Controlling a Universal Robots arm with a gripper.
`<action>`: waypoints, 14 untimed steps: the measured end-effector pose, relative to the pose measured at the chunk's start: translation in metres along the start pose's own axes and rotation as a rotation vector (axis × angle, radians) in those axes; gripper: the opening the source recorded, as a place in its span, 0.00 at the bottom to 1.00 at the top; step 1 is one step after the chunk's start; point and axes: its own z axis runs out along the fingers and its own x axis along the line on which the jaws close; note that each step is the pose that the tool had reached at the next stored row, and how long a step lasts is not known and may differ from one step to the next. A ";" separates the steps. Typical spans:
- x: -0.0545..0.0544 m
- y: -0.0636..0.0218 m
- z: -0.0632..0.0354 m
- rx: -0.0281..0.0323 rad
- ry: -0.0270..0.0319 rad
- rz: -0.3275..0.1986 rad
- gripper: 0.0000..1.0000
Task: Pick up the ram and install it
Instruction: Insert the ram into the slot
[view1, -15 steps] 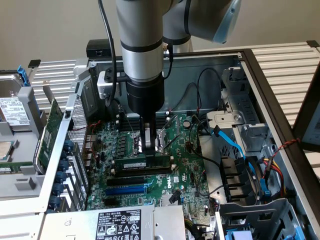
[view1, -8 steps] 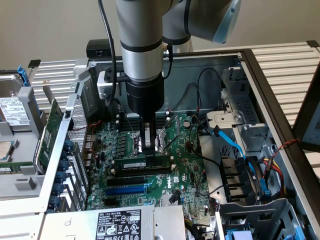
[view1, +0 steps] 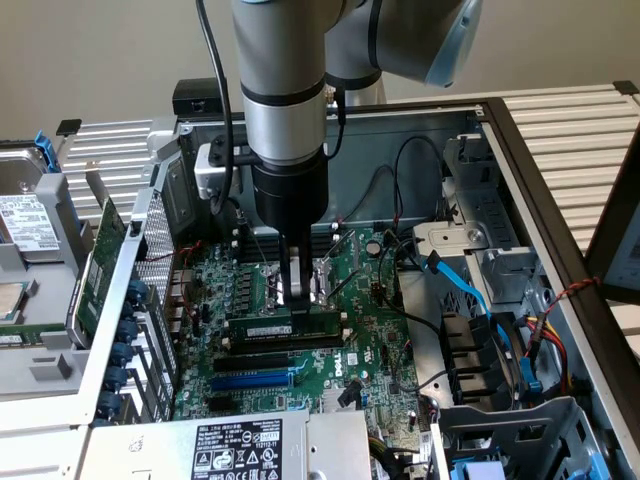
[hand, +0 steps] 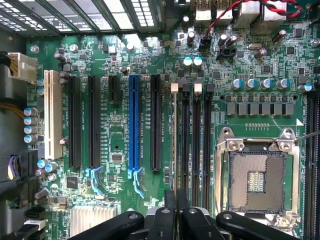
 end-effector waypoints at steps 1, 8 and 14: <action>0.000 0.0000 0.0002 0.0001 0.0000 0.000 0.12; 0.000 -0.0001 0.0001 0.0004 0.0014 -0.003 0.12; 0.000 -0.0015 -0.0002 0.0009 0.0034 -0.005 0.12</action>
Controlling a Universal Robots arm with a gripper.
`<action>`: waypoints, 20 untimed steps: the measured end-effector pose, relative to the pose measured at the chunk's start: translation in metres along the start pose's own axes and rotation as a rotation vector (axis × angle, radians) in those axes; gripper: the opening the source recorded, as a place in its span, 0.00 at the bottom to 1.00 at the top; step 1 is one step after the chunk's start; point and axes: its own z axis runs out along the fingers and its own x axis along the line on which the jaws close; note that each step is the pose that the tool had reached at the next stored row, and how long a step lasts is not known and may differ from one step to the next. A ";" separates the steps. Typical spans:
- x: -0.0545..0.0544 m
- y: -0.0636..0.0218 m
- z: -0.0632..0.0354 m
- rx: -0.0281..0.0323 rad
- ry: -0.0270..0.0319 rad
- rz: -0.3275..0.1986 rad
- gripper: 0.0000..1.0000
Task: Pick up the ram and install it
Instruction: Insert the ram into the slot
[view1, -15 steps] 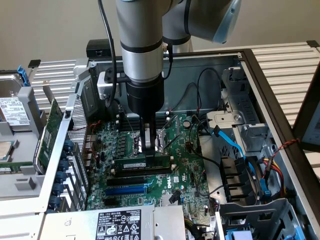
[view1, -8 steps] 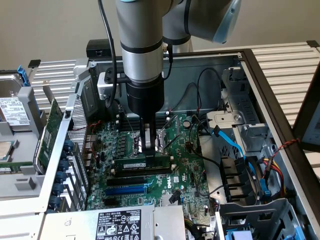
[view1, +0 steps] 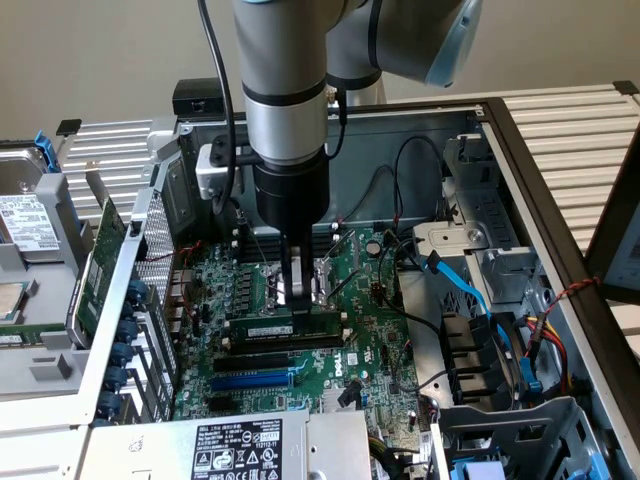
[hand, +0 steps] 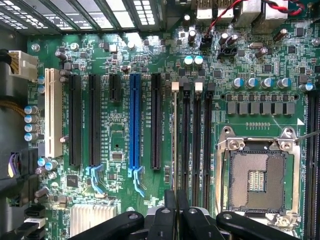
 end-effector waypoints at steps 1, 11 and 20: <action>0.000 -0.0001 -0.0001 -0.0002 0.0009 0.000 0.12; -0.001 -0.0001 -0.0034 0.0001 0.0120 0.000 0.12; -0.002 0.0005 -0.0035 0.0018 0.0132 0.000 0.12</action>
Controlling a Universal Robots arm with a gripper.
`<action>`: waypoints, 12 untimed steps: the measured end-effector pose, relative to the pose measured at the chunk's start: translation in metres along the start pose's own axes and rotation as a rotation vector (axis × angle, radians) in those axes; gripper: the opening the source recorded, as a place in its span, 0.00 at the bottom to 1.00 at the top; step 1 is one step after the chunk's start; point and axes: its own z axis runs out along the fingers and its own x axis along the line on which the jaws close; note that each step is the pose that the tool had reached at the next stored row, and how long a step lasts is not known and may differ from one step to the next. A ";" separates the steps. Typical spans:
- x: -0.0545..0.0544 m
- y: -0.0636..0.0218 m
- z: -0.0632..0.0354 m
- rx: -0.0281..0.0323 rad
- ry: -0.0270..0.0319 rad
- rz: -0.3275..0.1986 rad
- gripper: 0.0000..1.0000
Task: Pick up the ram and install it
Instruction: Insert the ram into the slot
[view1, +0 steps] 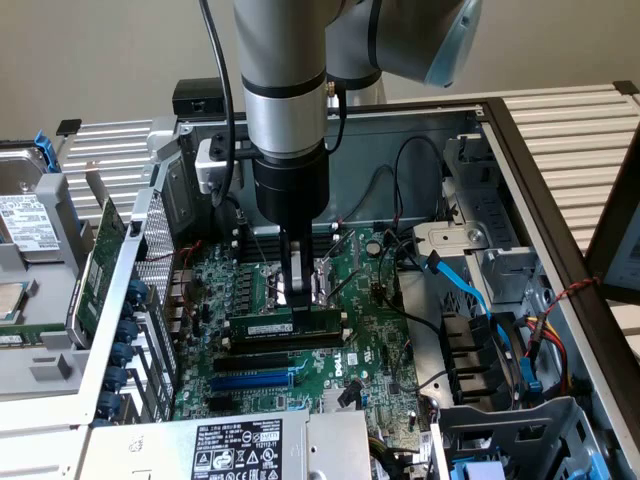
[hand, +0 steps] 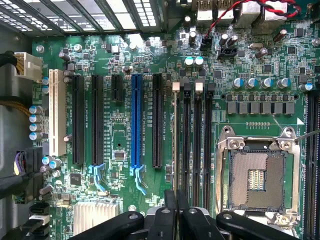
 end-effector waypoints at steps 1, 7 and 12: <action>0.000 0.0004 -0.0001 0.0008 0.0001 0.000 0.12; 0.000 0.0018 0.0000 0.0079 -0.0004 0.003 0.12; 0.000 0.0021 -0.0001 0.0118 -0.0006 0.007 0.12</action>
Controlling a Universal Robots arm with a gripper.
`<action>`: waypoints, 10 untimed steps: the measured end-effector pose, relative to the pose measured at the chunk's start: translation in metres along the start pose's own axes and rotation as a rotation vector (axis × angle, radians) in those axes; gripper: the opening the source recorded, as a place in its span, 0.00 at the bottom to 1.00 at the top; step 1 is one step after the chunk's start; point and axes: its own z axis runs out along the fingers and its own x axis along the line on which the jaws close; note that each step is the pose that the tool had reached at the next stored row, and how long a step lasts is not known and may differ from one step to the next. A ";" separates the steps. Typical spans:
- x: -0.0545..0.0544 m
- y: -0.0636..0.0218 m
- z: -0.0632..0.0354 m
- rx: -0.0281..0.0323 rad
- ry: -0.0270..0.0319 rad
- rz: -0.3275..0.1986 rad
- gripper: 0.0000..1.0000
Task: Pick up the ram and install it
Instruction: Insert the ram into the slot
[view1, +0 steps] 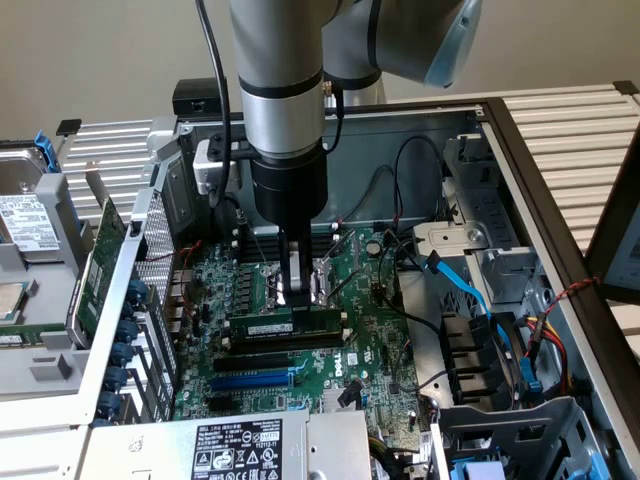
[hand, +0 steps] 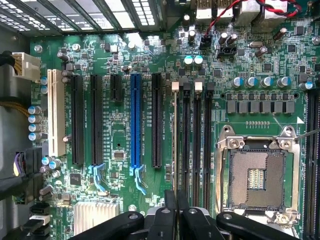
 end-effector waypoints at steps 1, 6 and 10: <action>0.000 0.0001 0.0000 0.0001 0.0000 0.000 0.12; 0.000 0.0004 -0.0001 0.0003 -0.0036 0.001 0.12; 0.001 0.0004 0.0001 0.0004 -0.0085 0.001 0.12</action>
